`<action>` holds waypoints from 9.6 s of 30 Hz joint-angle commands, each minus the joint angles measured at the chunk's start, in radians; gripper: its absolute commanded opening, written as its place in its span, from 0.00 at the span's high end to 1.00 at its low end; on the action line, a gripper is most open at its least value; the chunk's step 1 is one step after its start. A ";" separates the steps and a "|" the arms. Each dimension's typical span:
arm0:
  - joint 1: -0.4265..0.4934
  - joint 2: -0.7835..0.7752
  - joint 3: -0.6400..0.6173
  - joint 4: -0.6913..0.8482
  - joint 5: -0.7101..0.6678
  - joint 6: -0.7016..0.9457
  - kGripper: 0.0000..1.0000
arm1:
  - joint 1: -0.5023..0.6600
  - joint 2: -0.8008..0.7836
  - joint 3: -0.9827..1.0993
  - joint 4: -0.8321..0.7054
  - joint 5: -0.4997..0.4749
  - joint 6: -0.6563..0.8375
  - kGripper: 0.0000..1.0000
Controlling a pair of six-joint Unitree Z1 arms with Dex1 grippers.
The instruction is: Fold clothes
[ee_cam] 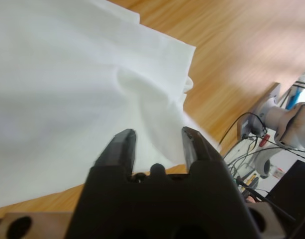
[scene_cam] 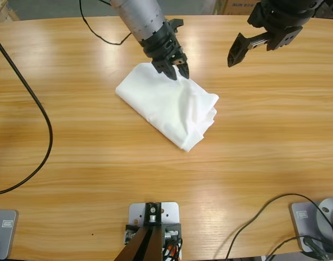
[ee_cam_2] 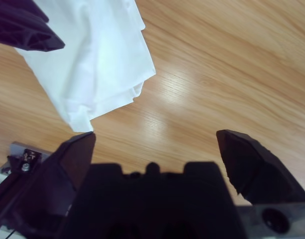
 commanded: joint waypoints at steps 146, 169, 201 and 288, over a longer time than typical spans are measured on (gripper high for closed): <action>-0.147 0.078 -0.388 0.376 0.593 0.142 0.00 | 0.028 -0.339 0.487 -0.155 0.099 -0.009 0.00; -0.068 0.199 -0.410 0.376 0.555 0.129 0.00 | 0.028 -0.351 0.513 -0.166 0.099 -0.009 0.00; 0.116 0.146 -0.099 0.377 0.622 0.085 0.00 | 0.028 -0.359 0.471 -0.139 0.097 -0.016 0.00; 0.783 -0.152 0.432 0.040 0.598 0.149 0.23 | 0.027 -0.312 0.362 -0.063 0.087 -0.066 0.00</action>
